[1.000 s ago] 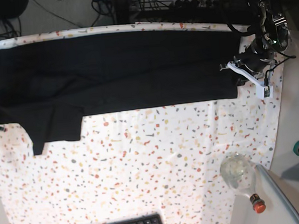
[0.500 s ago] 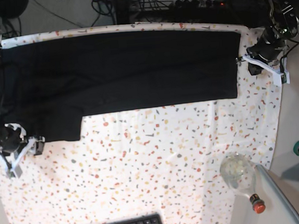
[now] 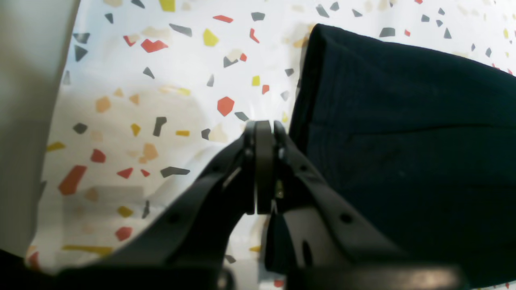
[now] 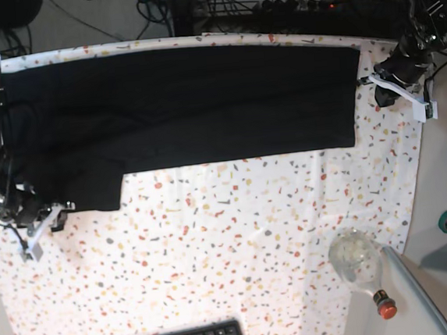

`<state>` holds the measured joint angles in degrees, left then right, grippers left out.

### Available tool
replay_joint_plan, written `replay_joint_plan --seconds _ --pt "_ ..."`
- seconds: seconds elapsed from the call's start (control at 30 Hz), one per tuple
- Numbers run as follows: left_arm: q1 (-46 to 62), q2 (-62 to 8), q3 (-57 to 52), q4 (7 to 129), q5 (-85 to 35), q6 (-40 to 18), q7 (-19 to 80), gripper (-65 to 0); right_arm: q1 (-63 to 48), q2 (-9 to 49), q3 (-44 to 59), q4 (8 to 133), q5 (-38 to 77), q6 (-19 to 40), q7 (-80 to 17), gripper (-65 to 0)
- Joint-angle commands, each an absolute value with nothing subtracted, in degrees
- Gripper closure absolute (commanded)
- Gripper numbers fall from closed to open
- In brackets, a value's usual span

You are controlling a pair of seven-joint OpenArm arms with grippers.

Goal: Layout the t-shirt on the table in an organized manner, then fold the t-shirt properly
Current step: 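Smooth and square the strip's end with the right gripper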

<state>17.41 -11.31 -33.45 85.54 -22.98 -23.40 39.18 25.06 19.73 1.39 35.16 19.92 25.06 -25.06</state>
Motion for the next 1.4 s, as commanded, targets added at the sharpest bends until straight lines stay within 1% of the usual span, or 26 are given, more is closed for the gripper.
replay_joint_plan --seconds 0.0,0.03,0.2,0.27,0.33,0.47,0.63,0.77,0.83,0.93,1.07,1.23,1.37 --pt "17.27 -12.18 -33.8 85.41 -23.6 -23.52 38.2 0.0 26.86 20.79 1.89 36.0 20.53 25.27 -24.13 -5.6" --pt "17.27 -12.18 -33.8 84.97 -23.6 -23.52 38.2 0.0 26.86 20.79 1.89 36.18 20.53 25.45 -24.22 0.0" --pt "17.27 -12.26 -34.51 84.53 -23.6 -23.52 38.2 0.0 24.84 20.79 2.07 40.13 20.79 25.45 -25.98 0.0" --pt "17.27 -12.26 -35.47 84.53 -23.52 -23.52 38.2 0.0 22.11 20.79 3.38 46.46 20.79 25.45 -28.79 0.0" --pt "17.27 -12.35 -36.53 84.53 -23.52 -23.52 38.2 0.0 17.8 20.7 7.6 55.34 20.79 25.36 -32.84 0.0" --pt "17.19 -13.76 -36.62 84.18 -23.43 -23.52 38.2 0.0 10.42 18.68 14.73 71.16 20.79 25.36 -41.63 0.0" --pt "15.69 -14.46 -36.62 81.89 -23.25 -23.52 38.2 0.0 1.45 16.13 20.0 87.52 20.79 25.45 -49.89 0.0" --pt "15.16 -15.34 -36.62 79.16 -23.52 -23.52 38.2 0.0 -4.62 13.05 24.22 97.01 20.79 25.54 -54.73 0.0" --pt "14.64 -15.43 -36.53 78.99 -23.52 -23.52 38.11 0.0 -7.69 11.47 25.27 100.79 20.79 25.63 -55.6 0.0" --pt "13.85 -15.6 -36.53 78.37 -23.25 -23.52 38.11 0.0 -11.82 10.15 25.36 103.78 20.79 25.63 -55.16 0.0" --pt "13.67 -15.6 -36.53 78.29 -23.25 -23.52 38.11 0.0 -15.6 8.04 26.86 103.69 20.79 25.63 -52.7 0.0" --pt "13.58 -15.6 -36.35 78.02 -23.25 -23.52 38.11 0.0 -17.01 3.38 31.96 103.52 20.62 25.54 -52.0 0.0" --pt "13.58 -15.6 -36.18 78.02 -23.25 -23.52 38.11 0.0 -17.01 0.75 33.45 102.73 20.53 25.27 -52.0 0.0"
